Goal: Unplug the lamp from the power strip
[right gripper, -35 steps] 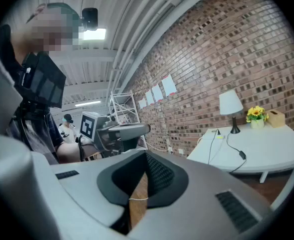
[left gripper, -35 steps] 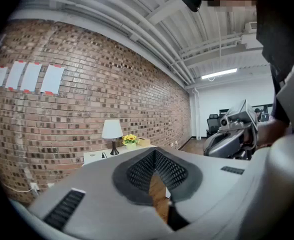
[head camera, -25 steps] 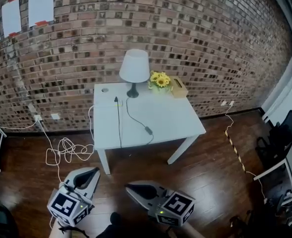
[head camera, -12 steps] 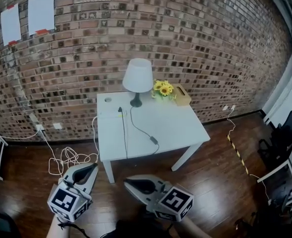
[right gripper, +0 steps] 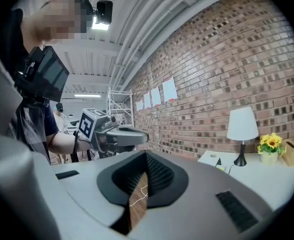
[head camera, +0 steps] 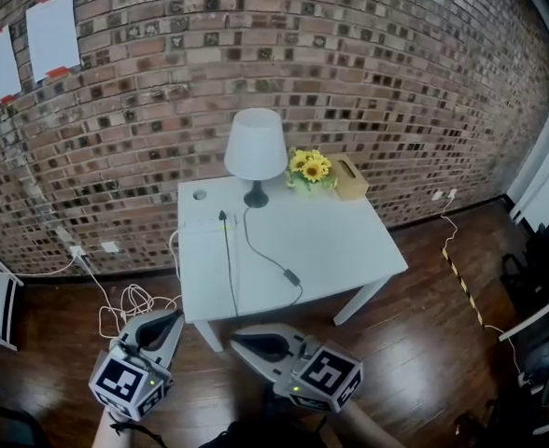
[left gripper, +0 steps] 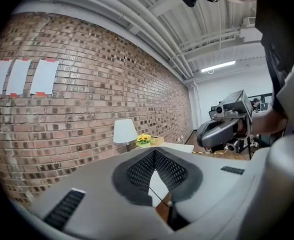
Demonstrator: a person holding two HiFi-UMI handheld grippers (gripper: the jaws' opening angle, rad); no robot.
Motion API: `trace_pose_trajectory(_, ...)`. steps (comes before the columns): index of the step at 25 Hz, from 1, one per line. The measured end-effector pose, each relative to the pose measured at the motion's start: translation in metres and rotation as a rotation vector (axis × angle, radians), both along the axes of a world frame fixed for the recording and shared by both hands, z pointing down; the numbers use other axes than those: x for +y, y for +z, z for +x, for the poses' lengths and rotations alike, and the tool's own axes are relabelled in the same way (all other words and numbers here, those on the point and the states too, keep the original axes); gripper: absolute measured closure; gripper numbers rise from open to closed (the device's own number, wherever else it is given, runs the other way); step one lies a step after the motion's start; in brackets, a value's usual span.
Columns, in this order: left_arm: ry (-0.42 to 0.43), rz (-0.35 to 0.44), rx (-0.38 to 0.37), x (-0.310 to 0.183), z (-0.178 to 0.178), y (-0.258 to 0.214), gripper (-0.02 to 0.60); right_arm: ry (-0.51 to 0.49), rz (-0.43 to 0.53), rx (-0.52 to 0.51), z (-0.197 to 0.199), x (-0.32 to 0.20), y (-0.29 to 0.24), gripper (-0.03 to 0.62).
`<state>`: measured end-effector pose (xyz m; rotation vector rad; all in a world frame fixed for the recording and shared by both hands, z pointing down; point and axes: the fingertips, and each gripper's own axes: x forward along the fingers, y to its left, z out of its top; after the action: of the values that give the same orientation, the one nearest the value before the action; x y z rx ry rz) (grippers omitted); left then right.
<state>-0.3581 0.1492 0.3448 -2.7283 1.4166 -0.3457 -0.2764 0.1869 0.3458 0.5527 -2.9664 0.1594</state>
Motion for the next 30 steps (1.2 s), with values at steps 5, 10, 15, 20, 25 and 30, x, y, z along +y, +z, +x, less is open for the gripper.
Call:
trace_pose_trajectory(5, -0.05, -0.028, -0.017, -0.04, 0.015, 0.005, 0.571, -0.066, -0.011, -0.025, 0.018, -0.035, 0.004, 0.592)
trace_pose_trajectory(10, -0.096, -0.047, -0.045, -0.072, 0.031, 0.007, 0.571, -0.104, -0.013, -0.026, 0.039, -0.07, 0.01, 0.592)
trace_pose_trajectory(15, -0.124, -0.058, -0.065, -0.096, 0.048, 0.004, 0.571, -0.151, -0.03, -0.039, 0.054, -0.097, 0.014, 0.592)
trace_pose_trajectory(20, -0.184, -0.075, -0.079, -0.121, 0.054, 0.004, 0.571, -0.182, -0.036, -0.037, 0.066, -0.122, 0.02, 0.592)
trace_pose_trajectory(25, -0.196, -0.087, -0.101, -0.141, 0.058, 0.001, 0.571, -0.185, -0.041, -0.033, 0.073, -0.142, 0.023, 0.592)
trace_pose_trajectory(30, -0.16, -0.084, -0.108, -0.16, 0.062, 0.005, 0.571, -0.157, -0.008, -0.023, 0.074, -0.166, 0.017, 0.592)
